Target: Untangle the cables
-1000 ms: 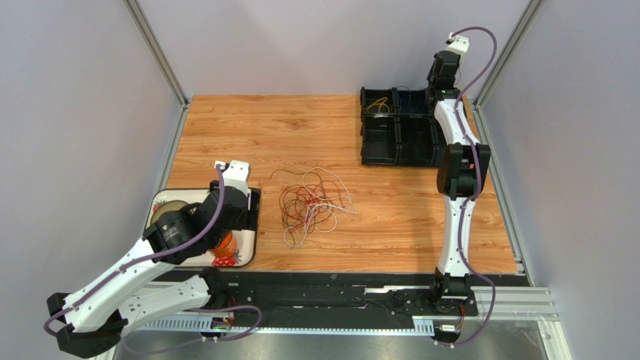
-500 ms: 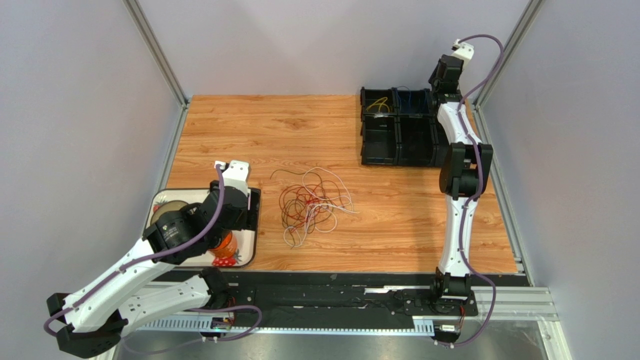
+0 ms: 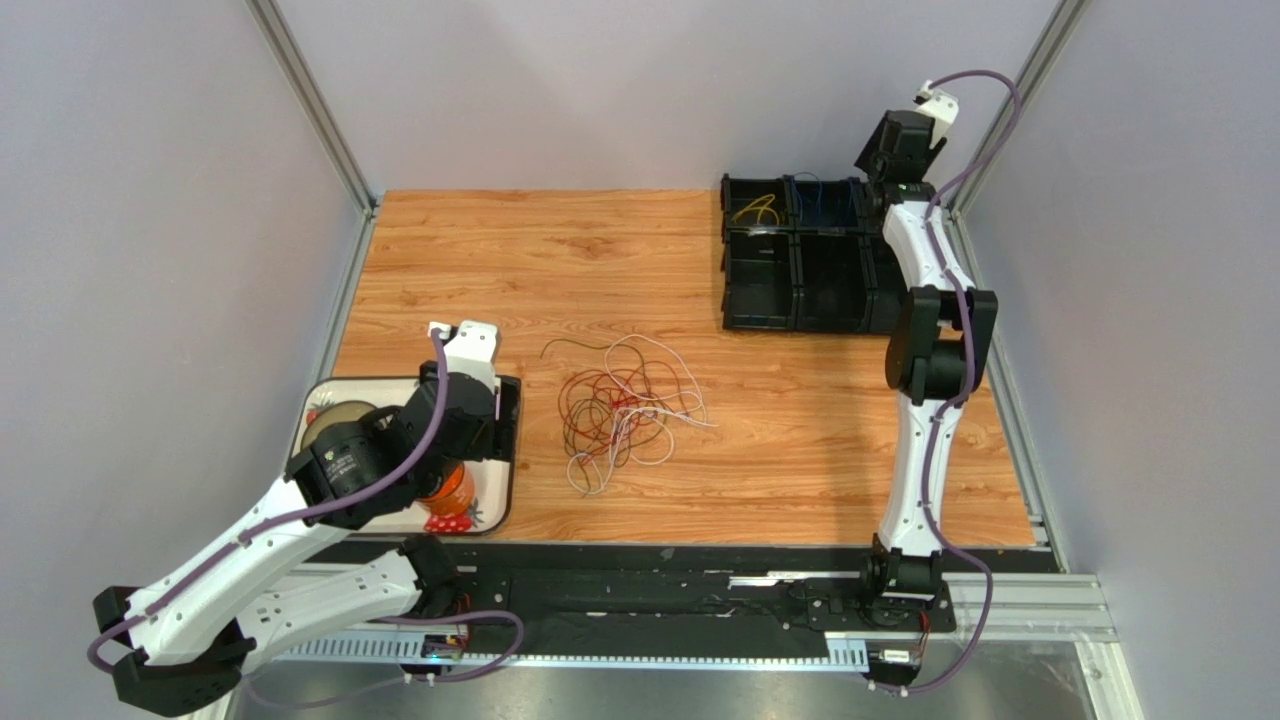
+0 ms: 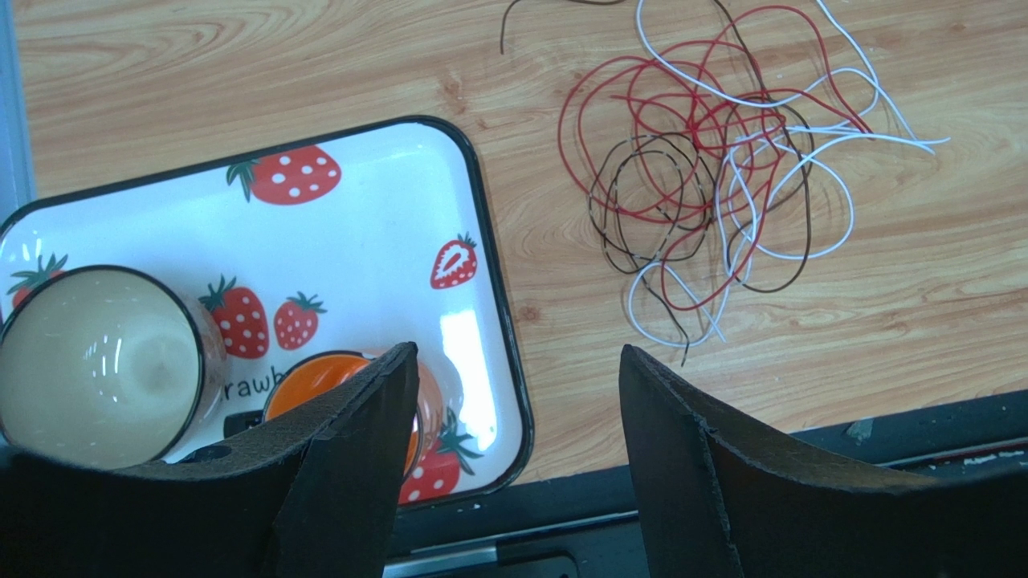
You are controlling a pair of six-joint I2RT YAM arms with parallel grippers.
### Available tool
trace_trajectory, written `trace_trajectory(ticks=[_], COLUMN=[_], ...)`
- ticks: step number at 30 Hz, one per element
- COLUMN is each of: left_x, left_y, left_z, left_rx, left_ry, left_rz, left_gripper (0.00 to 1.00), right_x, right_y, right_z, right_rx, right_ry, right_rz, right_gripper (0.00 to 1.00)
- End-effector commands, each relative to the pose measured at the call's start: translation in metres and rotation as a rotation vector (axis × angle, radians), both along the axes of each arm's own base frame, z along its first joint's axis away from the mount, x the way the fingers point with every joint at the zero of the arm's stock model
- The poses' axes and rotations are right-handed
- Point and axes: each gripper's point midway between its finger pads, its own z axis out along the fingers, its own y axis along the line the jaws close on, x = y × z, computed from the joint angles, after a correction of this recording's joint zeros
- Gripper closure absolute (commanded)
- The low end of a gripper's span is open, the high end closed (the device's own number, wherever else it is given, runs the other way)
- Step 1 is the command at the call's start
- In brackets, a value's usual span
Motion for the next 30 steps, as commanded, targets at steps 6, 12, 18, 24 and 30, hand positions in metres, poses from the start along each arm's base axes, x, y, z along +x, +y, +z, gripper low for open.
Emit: trace_trajectory(ticks=[6,12,18,24,30], left_x=[-0.001,-0.002,-0.004,-0.004,-0.004], left_y=[0.005,0.008,0.005,0.003,0.003], left_z=[0.008,0.012,0.012,0.011,0.007], left_rx=[-0.027,-0.042,-0.055,-0.058,-0.043], left_ry=[-0.030,-0.044,-0.041,-0.035,-0.022], left_rz=[0.005,0.013,-0.004,-0.011,-0.001], left_gripper=[0.30,0.28,0.21,0.05,0.06], right_x=[-0.053,-0.113,-0.172,-0.228,-0.283], right_y=[0.014,0.038,0.083,0.147,0.212], right_z=[0.079,0.069,0.074,0.071,0.037], right_rx=[0.087,0.164,0.063,-0.117,-0.053], right_ry=[-0.056,0.098,0.199,0.274,0.292], right_rz=[-0.053,-0.079,0.032,0.185,0.448], right_gripper=[0.36,0.30,0.36,0.33,0.33])
